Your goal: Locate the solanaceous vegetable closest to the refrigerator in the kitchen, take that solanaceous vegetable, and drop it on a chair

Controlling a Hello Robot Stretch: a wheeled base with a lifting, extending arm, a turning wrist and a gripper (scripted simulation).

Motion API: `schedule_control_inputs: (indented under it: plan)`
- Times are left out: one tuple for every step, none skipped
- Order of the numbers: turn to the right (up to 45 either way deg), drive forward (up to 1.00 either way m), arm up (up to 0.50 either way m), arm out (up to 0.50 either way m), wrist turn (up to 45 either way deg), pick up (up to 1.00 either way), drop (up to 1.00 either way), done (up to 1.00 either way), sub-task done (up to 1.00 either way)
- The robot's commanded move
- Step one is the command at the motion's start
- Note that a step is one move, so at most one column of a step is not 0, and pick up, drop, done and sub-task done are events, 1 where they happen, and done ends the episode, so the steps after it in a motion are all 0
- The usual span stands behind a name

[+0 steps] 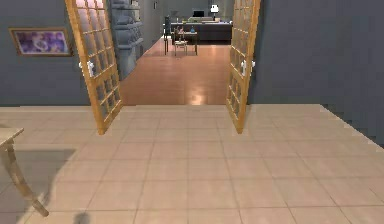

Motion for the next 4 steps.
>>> schedule_control_inputs:
  plan:
    - [0.0,1.0,0.0,0.0,0.0,0.0,0.0,0.0,0.0]
    - [0.0,1.0,0.0,0.0,0.0,0.0,0.0,0.0,0.0]
    - [0.0,1.0,0.0,0.0,0.0,0.0,0.0,0.0,0.0]
    - [-9.0,0.0,0.0,0.0,0.0,0.0,0.0,0.0,0.0]
